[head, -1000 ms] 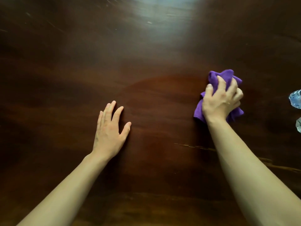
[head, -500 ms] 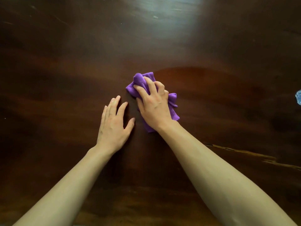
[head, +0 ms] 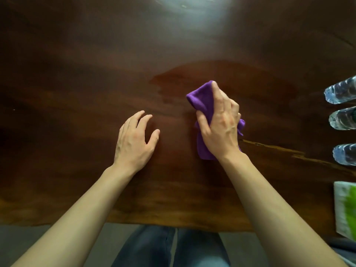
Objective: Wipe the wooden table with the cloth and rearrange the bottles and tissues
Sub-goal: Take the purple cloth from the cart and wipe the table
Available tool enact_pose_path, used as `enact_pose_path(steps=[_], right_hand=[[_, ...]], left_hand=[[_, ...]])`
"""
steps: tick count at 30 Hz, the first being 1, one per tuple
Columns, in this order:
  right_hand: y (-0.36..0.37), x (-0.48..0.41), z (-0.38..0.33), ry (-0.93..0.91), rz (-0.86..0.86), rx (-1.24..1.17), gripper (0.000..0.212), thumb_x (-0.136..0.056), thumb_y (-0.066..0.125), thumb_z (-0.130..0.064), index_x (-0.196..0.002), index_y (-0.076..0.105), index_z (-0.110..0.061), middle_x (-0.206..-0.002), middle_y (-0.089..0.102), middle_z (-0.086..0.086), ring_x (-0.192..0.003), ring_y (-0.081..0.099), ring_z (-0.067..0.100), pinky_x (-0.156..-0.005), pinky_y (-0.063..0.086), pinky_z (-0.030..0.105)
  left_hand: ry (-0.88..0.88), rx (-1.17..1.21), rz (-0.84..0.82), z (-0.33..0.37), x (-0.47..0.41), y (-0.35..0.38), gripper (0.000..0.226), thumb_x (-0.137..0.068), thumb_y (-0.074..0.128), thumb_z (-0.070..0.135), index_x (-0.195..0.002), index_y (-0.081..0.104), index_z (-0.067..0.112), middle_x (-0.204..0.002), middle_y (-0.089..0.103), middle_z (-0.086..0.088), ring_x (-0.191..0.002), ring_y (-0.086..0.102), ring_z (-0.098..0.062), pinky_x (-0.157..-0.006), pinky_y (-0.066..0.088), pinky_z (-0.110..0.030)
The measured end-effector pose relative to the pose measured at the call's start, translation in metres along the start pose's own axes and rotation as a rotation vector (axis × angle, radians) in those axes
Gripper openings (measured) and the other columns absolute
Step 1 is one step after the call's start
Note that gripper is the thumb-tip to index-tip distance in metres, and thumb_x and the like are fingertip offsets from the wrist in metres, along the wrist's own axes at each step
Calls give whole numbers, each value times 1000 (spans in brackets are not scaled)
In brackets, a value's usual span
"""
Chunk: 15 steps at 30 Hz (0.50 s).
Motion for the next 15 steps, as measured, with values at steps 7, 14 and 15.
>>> enact_pose_path(steps=[7, 14, 15], right_hand=[[-44, 83, 24, 105, 38, 52, 73, -92, 67, -28, -156, 34, -19, -151, 48, 7, -126, 44, 28, -97, 39, 42], [-60, 155, 56, 214, 54, 132, 73, -90, 69, -28, -154, 36, -16, -147, 52, 11, -122, 47, 30, -94, 43, 46], [-59, 163, 59, 228, 59, 146, 72, -90, 68, -29, -154, 36, -16, -146, 52, 11, -122, 46, 29, -93, 43, 45]], left_hand=[[44, -8, -68, 3, 60, 10, 50, -96, 59, 39, -141, 54, 17, -153, 45, -6, -144, 38, -24, -118, 29, -42], [74, -66, -126, 17, 106, 33, 54, -95, 59, 43, -143, 52, 19, -156, 41, -8, -147, 33, -27, -121, 27, -50], [82, -83, -127, 19, 111, 37, 55, -94, 60, 43, -143, 51, 19, -157, 39, -9, -147, 31, -28, -121, 26, -51]])
Point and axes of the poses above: each hand's wrist, its own x-axis away from the middle knuckle, its own y-axis out of the palm, z = x × y, the point moved 7 cm from there along -x, towards the middle knuckle
